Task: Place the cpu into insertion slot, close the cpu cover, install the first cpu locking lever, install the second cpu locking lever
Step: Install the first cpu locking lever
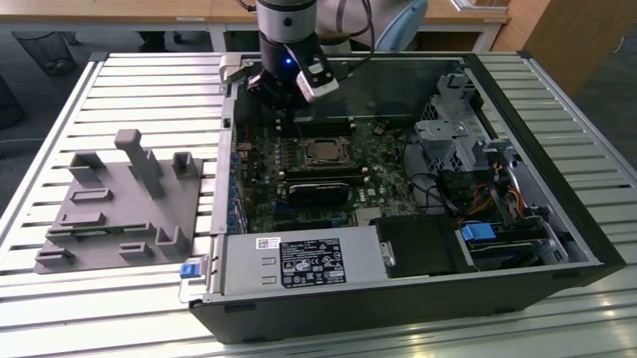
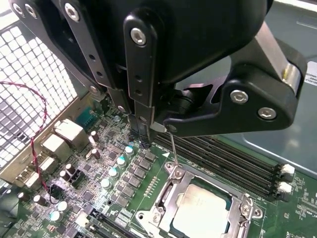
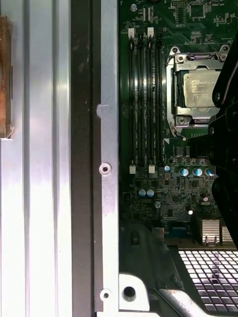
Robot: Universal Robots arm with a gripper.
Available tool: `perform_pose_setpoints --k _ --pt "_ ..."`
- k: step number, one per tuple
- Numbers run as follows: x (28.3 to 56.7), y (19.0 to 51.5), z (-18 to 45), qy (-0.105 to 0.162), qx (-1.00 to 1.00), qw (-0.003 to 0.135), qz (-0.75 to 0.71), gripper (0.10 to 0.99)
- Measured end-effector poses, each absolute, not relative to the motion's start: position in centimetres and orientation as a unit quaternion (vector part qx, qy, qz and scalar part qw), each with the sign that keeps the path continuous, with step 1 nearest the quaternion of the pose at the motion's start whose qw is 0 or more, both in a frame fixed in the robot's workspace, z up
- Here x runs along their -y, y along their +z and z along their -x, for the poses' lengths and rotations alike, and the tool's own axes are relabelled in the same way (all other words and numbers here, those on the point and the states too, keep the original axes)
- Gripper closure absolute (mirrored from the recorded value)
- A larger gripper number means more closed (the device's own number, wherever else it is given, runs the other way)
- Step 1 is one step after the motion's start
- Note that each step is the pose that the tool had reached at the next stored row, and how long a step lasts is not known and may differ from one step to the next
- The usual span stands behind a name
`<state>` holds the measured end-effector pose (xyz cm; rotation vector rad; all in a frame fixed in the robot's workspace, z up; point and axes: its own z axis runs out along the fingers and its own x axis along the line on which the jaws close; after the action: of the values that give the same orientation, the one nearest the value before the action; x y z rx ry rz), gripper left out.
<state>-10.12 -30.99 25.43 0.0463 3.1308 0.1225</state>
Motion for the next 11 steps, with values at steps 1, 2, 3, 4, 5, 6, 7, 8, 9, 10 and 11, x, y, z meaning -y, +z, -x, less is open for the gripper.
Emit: perform_pose_setpoints --k 1,2,3,4,5,6,7,8,9,10,11 --pt "30.99 25.41 10.13 0.039 -0.999 0.004 -0.015 0.969" --pt "30.98 25.41 10.14 0.039 -0.999 0.004 -0.015 0.969" --pt "30.98 25.41 10.14 0.039 -0.999 0.004 -0.015 0.969" --pt "30.97 25.4 10.14 0.039 -0.999 0.004 -0.015 0.969" --pt "30.97 25.4 10.14 0.039 -0.999 0.004 -0.015 0.969" --pt "30.97 25.4 10.22 0.039 -0.999 0.005 -0.015 0.969" --pt "30.97 25.4 10.35 0.039 -0.999 0.005 -0.015 0.969" --pt "30.94 25.4 10.45 0.039 -0.999 0.005 -0.015 0.969" --pt "30.9 25.39 10.48 0.039 -0.999 0.005 -0.015 0.969" --pt "30.87 25.39 10.48 0.039 -0.999 0.005 -0.015 0.969" --pt "30.81 25.4 10.49 0.039 -0.999 0.005 -0.015 0.969"
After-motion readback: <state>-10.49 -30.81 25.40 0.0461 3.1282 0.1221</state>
